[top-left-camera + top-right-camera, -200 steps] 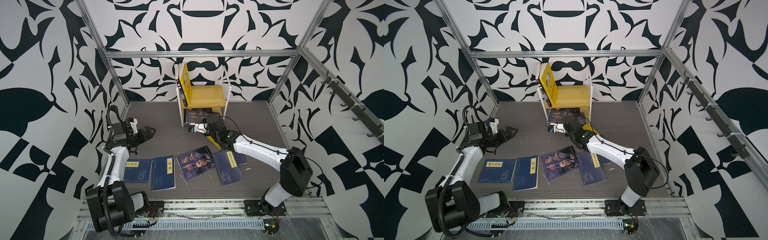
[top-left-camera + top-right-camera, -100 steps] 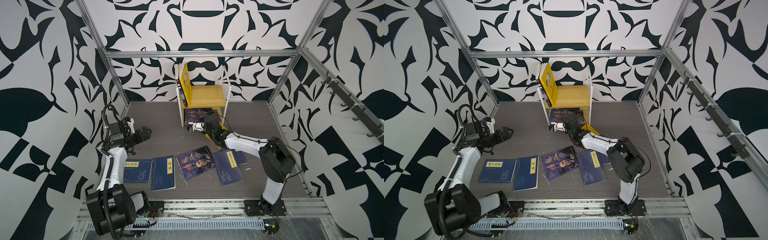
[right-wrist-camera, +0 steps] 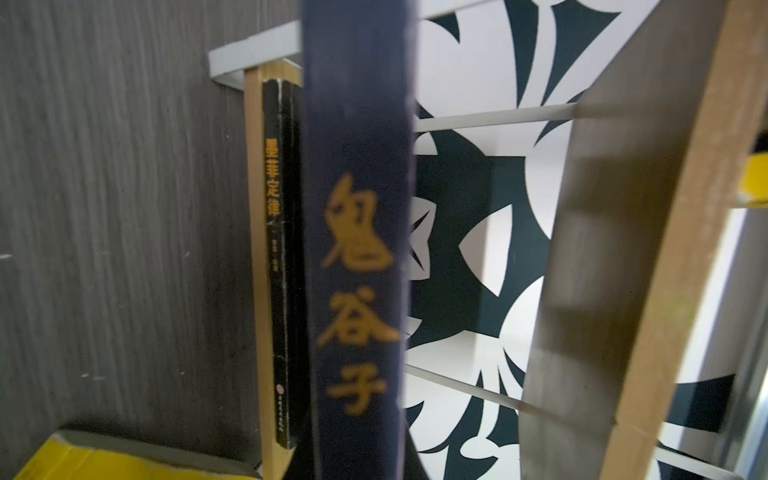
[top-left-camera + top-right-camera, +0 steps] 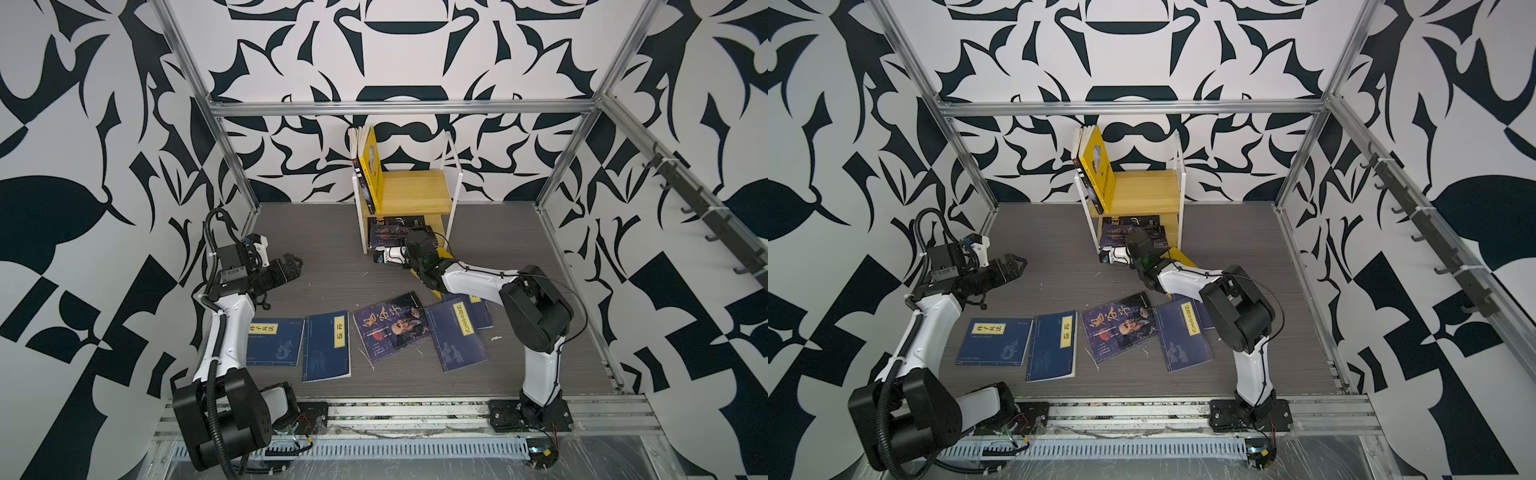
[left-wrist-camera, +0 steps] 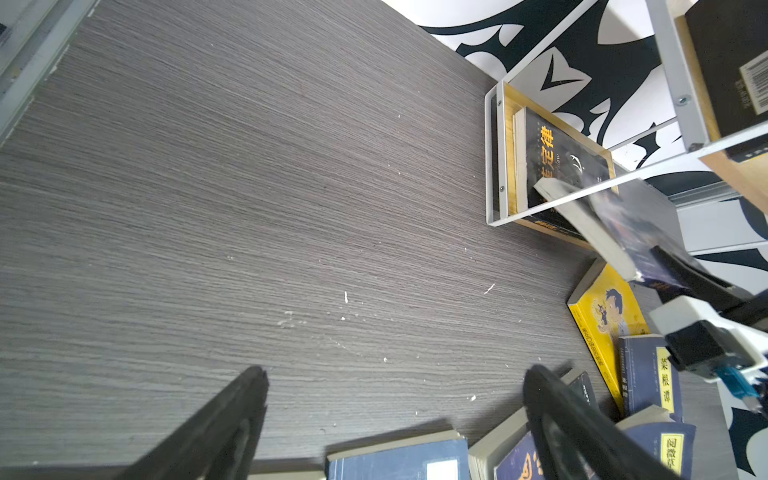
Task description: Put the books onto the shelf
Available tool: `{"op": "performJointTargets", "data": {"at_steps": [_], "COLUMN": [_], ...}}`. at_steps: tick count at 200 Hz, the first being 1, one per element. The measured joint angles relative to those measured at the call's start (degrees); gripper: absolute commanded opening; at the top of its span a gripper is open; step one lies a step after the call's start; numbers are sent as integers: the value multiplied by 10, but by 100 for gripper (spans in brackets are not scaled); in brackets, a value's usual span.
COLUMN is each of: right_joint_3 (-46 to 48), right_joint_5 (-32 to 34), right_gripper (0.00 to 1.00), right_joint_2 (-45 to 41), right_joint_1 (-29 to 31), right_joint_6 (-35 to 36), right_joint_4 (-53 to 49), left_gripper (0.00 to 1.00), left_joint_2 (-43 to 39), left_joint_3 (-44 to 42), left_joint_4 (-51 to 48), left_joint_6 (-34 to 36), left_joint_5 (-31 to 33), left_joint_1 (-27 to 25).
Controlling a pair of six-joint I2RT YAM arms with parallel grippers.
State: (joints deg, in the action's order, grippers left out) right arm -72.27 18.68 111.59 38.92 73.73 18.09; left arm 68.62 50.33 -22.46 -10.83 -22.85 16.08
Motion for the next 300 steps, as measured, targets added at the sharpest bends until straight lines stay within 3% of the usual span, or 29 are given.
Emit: {"op": "performJointTargets", "data": {"at_steps": [79,233,258,300], "right_joint_3": [-69,-219,-224,-224], "right_joint_5": [-36,-116,-118,-127], "right_gripper": [0,4,10,41], "right_joint_2": [30,122,129,129], "right_joint_1": [-19,-48,-48,-48], "right_joint_6": [-50,-64,-66,-75], "right_joint_4": [-85,-206,-218,-249], "left_gripper": [100,100,100,100], "left_joint_2": [-6,-12,-12,-15], "left_joint_3": [2,2,2,2], "left_joint_4": [0,1,1,1], "left_joint_6": [0,0,0,0], "left_joint_5": [0,-1,-1,-2], "left_joint_1": [0,0,0,0]}}
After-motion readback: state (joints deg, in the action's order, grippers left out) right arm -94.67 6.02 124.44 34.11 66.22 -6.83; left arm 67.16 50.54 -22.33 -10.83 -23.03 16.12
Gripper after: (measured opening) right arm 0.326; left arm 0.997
